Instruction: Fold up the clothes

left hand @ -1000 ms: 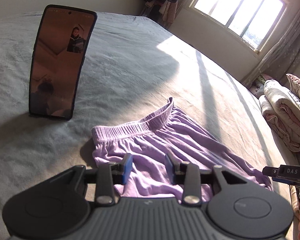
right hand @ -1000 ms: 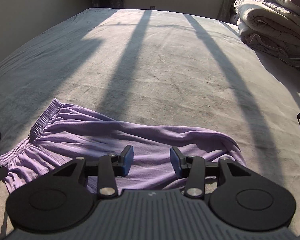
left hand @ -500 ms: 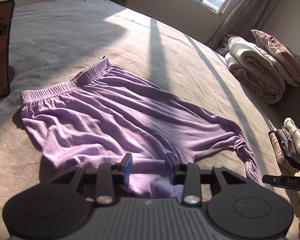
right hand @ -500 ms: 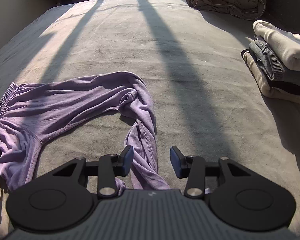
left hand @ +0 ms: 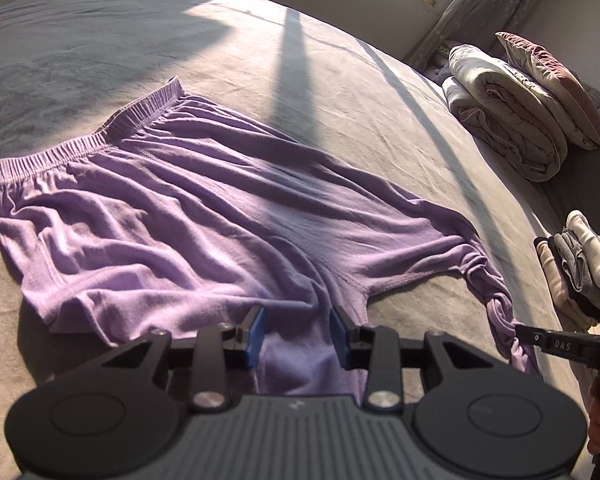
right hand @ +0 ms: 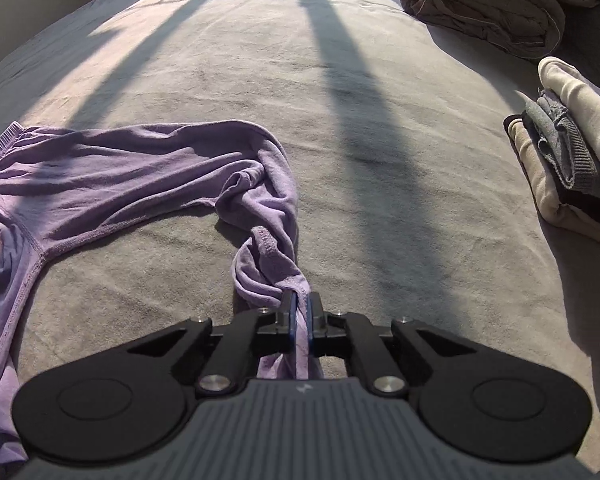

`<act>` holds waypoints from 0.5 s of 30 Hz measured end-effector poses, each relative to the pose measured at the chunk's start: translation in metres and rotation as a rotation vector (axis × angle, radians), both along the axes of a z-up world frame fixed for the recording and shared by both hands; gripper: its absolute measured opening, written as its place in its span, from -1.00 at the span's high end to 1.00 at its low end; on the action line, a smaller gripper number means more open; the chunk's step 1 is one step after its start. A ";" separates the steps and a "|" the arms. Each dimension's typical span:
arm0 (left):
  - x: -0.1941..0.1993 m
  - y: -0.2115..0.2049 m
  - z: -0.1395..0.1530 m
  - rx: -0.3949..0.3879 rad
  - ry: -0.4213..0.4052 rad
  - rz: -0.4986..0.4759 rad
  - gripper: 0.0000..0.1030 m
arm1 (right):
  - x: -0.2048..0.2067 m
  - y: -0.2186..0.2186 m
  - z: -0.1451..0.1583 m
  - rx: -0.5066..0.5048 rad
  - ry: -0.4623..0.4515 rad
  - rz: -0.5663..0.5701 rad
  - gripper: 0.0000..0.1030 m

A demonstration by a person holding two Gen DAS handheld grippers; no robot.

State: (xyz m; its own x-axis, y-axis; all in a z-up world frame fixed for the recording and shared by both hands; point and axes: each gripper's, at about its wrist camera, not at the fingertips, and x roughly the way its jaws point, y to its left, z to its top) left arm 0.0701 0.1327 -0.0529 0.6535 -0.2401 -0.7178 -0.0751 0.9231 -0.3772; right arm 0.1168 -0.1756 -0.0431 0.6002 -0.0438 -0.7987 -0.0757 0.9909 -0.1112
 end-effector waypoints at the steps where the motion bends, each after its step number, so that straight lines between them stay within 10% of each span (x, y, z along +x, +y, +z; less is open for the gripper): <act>1: 0.002 0.000 0.000 -0.002 0.001 0.001 0.30 | 0.004 -0.002 0.003 -0.042 -0.025 -0.005 0.90; 15: 0.018 0.005 -0.004 -0.046 0.023 0.023 0.30 | 0.070 -0.047 0.052 -0.274 -0.303 -0.223 0.90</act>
